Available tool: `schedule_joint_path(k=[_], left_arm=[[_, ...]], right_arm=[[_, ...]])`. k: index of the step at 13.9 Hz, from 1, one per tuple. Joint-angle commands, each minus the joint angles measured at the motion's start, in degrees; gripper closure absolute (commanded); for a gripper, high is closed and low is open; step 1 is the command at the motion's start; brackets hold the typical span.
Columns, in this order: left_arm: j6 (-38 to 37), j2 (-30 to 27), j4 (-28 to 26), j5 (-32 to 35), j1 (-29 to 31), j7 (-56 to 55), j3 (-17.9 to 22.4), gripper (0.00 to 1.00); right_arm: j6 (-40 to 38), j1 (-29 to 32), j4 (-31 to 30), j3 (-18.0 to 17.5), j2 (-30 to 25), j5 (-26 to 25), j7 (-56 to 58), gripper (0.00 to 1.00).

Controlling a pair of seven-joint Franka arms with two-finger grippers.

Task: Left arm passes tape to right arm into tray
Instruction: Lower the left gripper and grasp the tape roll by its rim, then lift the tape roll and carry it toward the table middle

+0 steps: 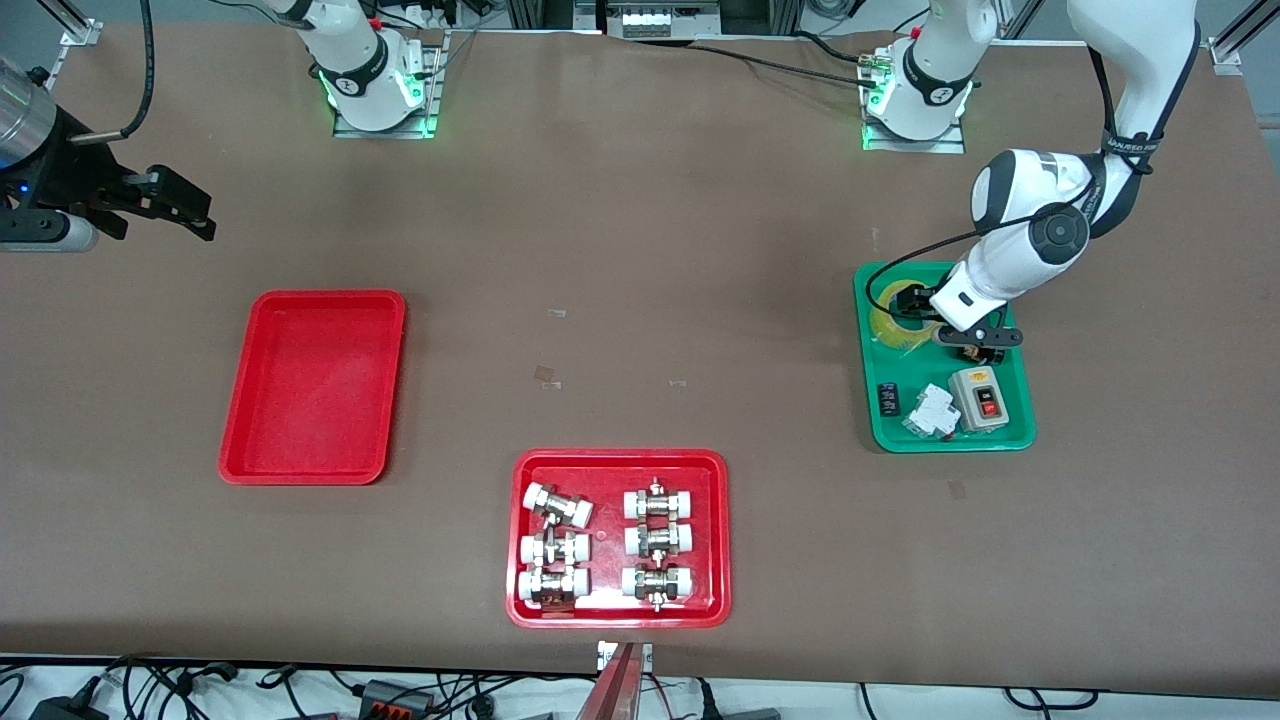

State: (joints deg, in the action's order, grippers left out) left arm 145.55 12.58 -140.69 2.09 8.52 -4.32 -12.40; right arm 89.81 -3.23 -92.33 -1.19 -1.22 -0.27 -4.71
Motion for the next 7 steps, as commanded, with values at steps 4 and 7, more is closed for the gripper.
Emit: schedule_joint_path(k=[4,7], left_arm=[[1.0,0.3,-0.3,1.4,0.7,0.2,-0.3,0.99],[-3.8,-3.6,0.3,1.4,0.5,0.2,-0.4,0.99]], right_arm=[[-0.8,0.2,1.4,-0.1,0.5,-0.4,0.3,0.0],[-0.8,0.2,1.4,-0.2,0.5,-0.4,0.2,0.0]])
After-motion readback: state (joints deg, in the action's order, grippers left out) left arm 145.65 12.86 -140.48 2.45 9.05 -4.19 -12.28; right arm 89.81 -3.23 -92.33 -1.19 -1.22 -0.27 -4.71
